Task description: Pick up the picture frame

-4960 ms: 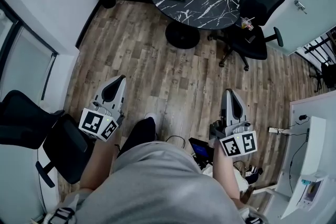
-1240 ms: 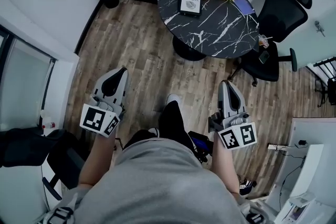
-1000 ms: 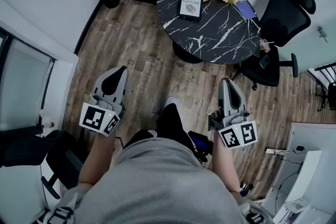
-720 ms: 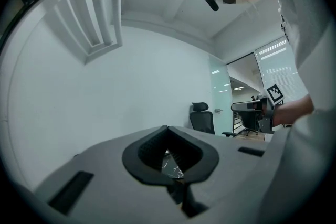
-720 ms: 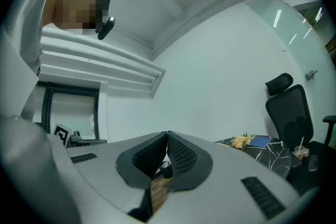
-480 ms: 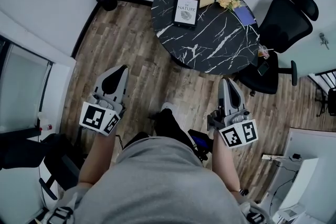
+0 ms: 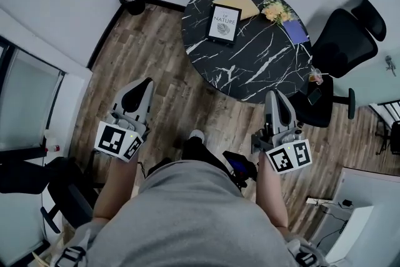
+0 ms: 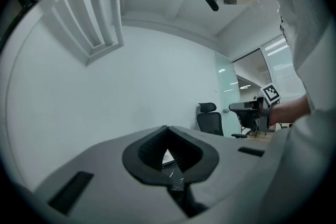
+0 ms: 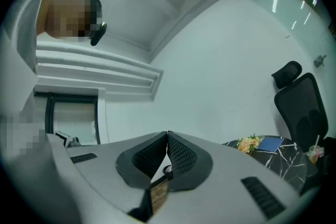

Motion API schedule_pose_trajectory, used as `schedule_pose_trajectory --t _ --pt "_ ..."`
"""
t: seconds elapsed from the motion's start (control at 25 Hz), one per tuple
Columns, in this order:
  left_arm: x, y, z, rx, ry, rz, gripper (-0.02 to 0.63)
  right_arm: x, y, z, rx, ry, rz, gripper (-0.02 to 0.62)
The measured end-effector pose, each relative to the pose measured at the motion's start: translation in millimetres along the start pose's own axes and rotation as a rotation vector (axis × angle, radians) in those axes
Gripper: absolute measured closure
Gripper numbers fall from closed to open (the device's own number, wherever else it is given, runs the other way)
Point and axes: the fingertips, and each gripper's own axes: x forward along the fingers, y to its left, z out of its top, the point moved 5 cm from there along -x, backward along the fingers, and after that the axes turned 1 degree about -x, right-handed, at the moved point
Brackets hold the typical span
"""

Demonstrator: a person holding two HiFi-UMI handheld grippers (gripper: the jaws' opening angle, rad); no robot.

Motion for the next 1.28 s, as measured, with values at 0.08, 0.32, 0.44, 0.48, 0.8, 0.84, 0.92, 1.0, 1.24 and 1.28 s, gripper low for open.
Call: schedule_pose_trajectory --t 0.08,0.32,0.44,0.48,0.8,0.84,0.92,1.0,1.24,1.28 --pt "6 2 0 0.001 -0.003 0.015 0.599 8 -7 2 -0.004 0.001 0.015 0.569" --pt "31 5 -1 -0.003 -0.011 0.029 0.599 27 -29 7 -0.008 0.001 0.039 0.569" --pt "41 5 -2 -0.01 -0.013 0.03 0.599 33 -39 8 -0.012 0.003 0.042 0.569" --pt "45 5 -2 -0.011 -0.013 0.03 0.6 35 -42 9 -0.013 0.002 0.041 0.569" --pt "63 3 -2 -0.005 -0.01 0.021 0.6 39 -59 12 -0.009 -0.007 0.03 0.569" --pt "65 3 -2 -0.005 -0.009 0.021 0.599 39 -60 11 -0.008 -0.008 0.029 0.569" --pt "68 3 -3 -0.004 -0.008 0.019 0.599 38 -62 11 -0.008 -0.008 0.025 0.569" --pt "71 2 -4 -0.003 -0.006 0.015 0.599 37 -65 9 -0.005 -0.007 0.021 0.569" --pt "74 -4 -3 0.002 0.0 0.01 0.6 34 -69 7 0.01 -0.012 0.021 0.569" --pt "74 -5 -3 0.003 0.001 0.01 0.6 33 -70 7 0.012 -0.013 0.02 0.569"
